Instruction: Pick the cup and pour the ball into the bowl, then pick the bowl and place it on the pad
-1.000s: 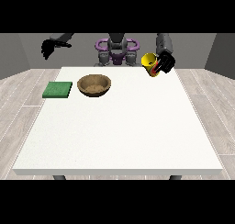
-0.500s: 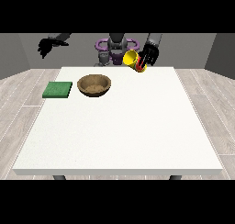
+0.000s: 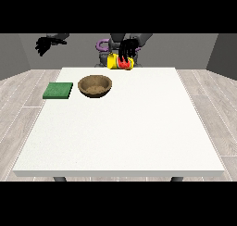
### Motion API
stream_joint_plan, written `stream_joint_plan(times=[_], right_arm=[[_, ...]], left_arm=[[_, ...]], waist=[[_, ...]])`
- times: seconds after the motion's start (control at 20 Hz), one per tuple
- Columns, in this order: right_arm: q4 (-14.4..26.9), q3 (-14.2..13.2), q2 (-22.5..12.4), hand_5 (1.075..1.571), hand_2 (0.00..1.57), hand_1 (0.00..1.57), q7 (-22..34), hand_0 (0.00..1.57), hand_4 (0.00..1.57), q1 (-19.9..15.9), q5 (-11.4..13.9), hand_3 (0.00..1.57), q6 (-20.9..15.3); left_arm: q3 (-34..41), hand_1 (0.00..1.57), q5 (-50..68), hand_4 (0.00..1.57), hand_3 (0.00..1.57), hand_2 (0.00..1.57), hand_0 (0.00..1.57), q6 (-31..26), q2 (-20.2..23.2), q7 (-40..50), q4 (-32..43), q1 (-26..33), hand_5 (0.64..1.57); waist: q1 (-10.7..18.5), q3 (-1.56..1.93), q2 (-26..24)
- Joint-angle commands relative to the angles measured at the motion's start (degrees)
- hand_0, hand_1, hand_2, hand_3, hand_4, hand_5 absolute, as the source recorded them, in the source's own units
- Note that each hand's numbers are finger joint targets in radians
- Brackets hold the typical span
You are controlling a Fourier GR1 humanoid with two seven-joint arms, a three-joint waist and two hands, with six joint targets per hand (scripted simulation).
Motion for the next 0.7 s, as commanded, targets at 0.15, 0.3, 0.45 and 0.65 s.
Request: stream_joint_plan(times=[0.15, 0.3, 0.45, 0.65], right_arm=[[2.62, -0.64, -1.36, 1.570, 0.00, 0.00, -0.40, 0.00, 0.00, -2.22, -0.88, 0.00, 1.97], [2.58, 0.58, 0.82, 1.570, 0.00, 0.00, 1.04, 0.00, 0.00, -3.50, 0.63, 0.00, -1.58], [3.44, -0.04, -0.15, 1.571, 0.00, 0.00, -2.41, 0.00, 0.00, -0.33, 0.78, 0.00, 0.74], [5.81, -1.64, -1.98, 1.571, 0.00, 0.00, -5.04, 0.00, 0.00, 0.74, 0.89, 0.00, 1.62]], left_arm=[[-13.74, 1.51, -15.67, 1.57, 1.57, 1.57, 1.51, -8.89, -5.70, 4.84, 3.49, -3.48, 1.042], [-18.07, 1.52, -20.65, 1.51, 1.57, 1.57, 1.52, -15.67, -8.13, 6.06, 4.98, -6.52, 1.221], [-21.24, 1.48, -24.68, 1.47, 1.57, 1.57, 1.48, -16.93, -5.65, 4.52, 5.79, -5.41, 1.234], [-21.88, 1.45, -27.22, 1.53, 1.57, 1.57, 1.45, -21.05, -9.15, 3.08, 3.52, -6.07, 1.137]], waist=[[-0.27, 0.00, 0.82], [-0.03, -0.05, -0.94], [0.93, -0.06, -1.45], [2.24, -0.09, -0.19]])
